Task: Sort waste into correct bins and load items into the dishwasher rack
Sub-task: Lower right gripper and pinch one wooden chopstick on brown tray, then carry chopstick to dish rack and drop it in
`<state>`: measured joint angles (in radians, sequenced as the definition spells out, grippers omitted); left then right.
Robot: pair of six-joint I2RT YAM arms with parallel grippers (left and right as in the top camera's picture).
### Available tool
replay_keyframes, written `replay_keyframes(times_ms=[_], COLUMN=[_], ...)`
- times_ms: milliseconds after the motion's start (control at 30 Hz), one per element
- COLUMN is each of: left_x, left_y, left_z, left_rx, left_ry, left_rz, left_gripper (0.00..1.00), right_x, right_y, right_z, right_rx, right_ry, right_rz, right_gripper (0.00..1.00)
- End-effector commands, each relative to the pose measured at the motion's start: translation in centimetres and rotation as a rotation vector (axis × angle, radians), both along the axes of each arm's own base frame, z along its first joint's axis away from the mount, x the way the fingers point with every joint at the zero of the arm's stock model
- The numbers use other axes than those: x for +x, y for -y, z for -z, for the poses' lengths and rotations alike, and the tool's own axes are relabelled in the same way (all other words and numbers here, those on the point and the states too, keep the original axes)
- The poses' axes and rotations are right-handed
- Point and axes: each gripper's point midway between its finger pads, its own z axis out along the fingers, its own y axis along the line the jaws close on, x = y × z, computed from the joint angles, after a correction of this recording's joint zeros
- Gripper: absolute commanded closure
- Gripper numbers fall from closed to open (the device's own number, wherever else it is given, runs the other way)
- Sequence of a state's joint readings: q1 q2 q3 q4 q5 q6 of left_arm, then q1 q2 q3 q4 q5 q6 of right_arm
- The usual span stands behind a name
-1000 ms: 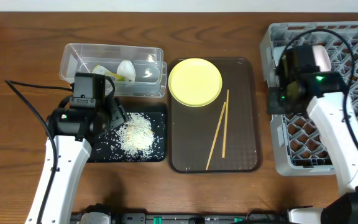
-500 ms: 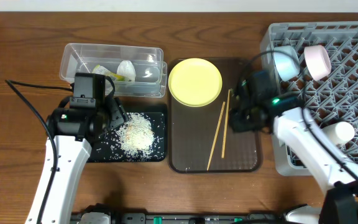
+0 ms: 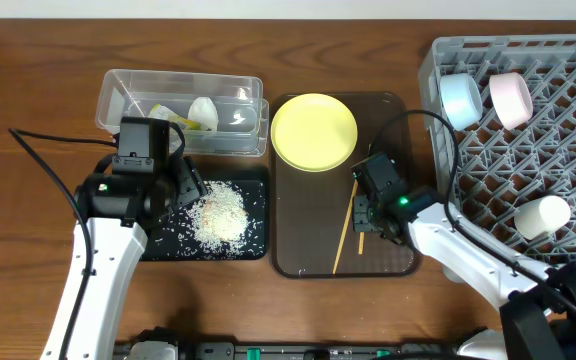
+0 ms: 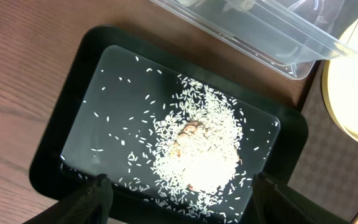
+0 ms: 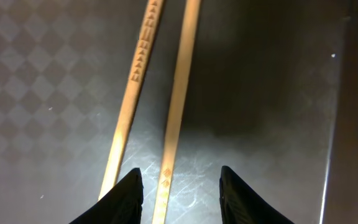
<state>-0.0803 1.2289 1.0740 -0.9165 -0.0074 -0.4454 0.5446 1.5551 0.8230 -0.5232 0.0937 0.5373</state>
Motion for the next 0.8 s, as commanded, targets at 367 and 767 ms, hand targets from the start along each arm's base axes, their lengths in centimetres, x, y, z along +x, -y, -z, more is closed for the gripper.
replay_keyframes(times_ms=[367, 767], left_x=[0.2, 0.2], left_y=[-0.4, -0.4], left_z=[-0.2, -0.2], left_rx=[0.017, 0.017], left_ry=[0.003, 0.002], left_rz=[-0.014, -0.013], left_gripper=[0.25, 0.25], right_x=[0.0, -0.3], right_y=[0.0, 1.6], right_z=[2.8, 2.6], right_rx=[-0.044, -0.058], right_ry=[-0.025, -0.068], right_rz=[0.04, 0.082], right_gripper=[0.74, 0.99])
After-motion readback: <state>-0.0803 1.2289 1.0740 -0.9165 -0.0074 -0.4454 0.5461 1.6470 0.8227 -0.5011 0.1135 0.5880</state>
